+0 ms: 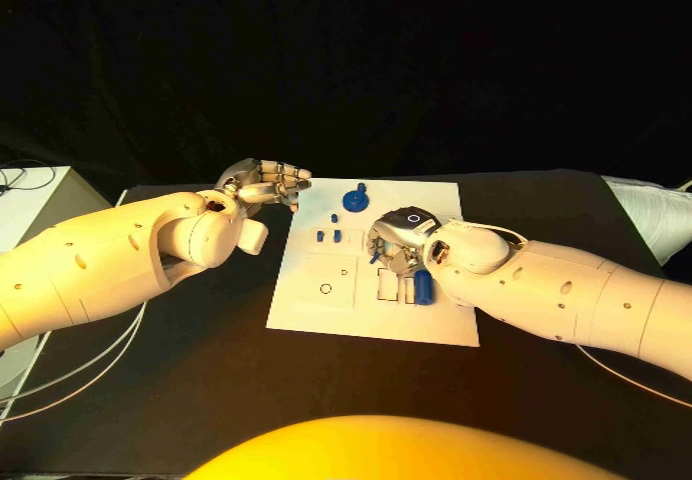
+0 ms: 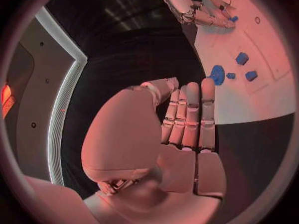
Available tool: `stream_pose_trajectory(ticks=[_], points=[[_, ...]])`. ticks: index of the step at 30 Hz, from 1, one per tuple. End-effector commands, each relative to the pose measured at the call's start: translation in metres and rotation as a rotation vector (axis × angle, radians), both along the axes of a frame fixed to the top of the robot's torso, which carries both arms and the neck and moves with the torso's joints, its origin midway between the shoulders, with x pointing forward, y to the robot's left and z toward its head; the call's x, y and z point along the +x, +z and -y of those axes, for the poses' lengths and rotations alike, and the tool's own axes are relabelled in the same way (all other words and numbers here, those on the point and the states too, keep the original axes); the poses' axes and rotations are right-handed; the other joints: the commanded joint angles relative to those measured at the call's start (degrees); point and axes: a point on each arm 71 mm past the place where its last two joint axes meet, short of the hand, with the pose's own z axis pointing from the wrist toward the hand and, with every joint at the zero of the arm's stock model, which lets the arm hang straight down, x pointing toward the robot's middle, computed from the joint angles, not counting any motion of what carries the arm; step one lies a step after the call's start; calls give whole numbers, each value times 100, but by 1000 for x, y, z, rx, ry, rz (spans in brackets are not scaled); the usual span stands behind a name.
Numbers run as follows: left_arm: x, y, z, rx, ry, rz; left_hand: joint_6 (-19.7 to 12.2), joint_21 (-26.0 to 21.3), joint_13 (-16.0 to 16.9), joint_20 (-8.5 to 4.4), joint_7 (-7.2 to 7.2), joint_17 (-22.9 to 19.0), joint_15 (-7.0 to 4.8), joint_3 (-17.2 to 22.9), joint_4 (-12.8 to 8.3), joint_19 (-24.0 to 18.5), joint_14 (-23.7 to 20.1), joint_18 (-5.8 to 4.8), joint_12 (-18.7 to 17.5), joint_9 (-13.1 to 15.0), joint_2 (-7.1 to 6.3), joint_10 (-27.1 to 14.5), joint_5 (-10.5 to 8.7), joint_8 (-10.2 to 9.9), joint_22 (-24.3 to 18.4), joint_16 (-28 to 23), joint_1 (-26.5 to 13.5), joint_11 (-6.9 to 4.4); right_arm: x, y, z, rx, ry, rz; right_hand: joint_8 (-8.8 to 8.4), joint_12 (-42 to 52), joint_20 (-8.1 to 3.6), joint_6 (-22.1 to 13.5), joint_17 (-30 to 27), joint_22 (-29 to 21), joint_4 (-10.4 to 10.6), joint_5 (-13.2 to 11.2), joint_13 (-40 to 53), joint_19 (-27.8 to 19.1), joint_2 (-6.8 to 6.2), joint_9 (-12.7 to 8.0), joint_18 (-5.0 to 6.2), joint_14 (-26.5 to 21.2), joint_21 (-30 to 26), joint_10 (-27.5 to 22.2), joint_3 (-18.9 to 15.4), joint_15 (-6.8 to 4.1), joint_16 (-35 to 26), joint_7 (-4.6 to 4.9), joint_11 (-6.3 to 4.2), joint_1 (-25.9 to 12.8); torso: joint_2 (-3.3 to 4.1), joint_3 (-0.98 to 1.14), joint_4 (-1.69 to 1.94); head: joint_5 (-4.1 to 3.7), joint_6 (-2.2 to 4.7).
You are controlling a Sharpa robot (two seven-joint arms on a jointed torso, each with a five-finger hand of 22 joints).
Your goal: Assemble the parts on the task board
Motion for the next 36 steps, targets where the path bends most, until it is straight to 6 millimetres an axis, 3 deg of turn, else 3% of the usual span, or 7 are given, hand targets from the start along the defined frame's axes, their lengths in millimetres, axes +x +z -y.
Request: stream_pose_trajectory(ticks=[1, 24, 30, 36], points=[[0, 1, 2, -1, -13, 8, -39, -24, -5, 0, 7, -7, -7, -2, -36, 8, 19, 95, 13, -5, 39, -55, 2, 19, -5, -35, 8, -1, 3, 2, 6, 44, -43, 33, 22, -27, -55, 57, 592, 901, -11, -30, 16, 302, 116, 17, -64, 366, 48, 65, 30, -59, 16, 0, -10, 8, -4, 0, -2, 7, 9], [-5, 4, 12, 11, -55, 7, -55, -18, -25, 7, 20, -5, -2, -8, -16, 15, 49, 94, 8, -15, 37, -82, 2, 31, -4, -29, -25, 9, -7, 17, 4, 133, -61, 97, 50, -76, -69, 88, 611, 919, -44, -14, 12, 313, 99, 53, -73, 378, 100, 145, 27, -73, 22, -14, -25, -27, -9, 2, -17, 13, 80], [-8, 4, 17, 18, -74, 3, -33, -17, -32, 10, 19, 3, -3, -9, 1, 31, 87, 96, 23, -15, 50, -48, 1, 53, -8, -10, -45, 3, -12, 21, -1, 126, -40, 136, 52, -85, -71, 90, 617, 924, -50, -6, 10, 316, 94, 58, -76, 380, 116, 152, 27, -75, 24, -17, -27, -31, -12, 5, -6, 12, 112], [-10, 3, 18, 20, -79, -2, -32, -18, -33, 11, 19, 4, -3, -11, 5, 34, 92, 96, 25, -15, 49, -44, 0, 55, -9, -7, -50, 2, -17, 22, -7, 118, -15, 163, 53, -89, -72, 92, 616, 925, -54, -4, 10, 316, 91, 60, -76, 380, 118, 155, 28, -76, 24, -18, -29, -32, -9, -6, -1, 27, 136]])
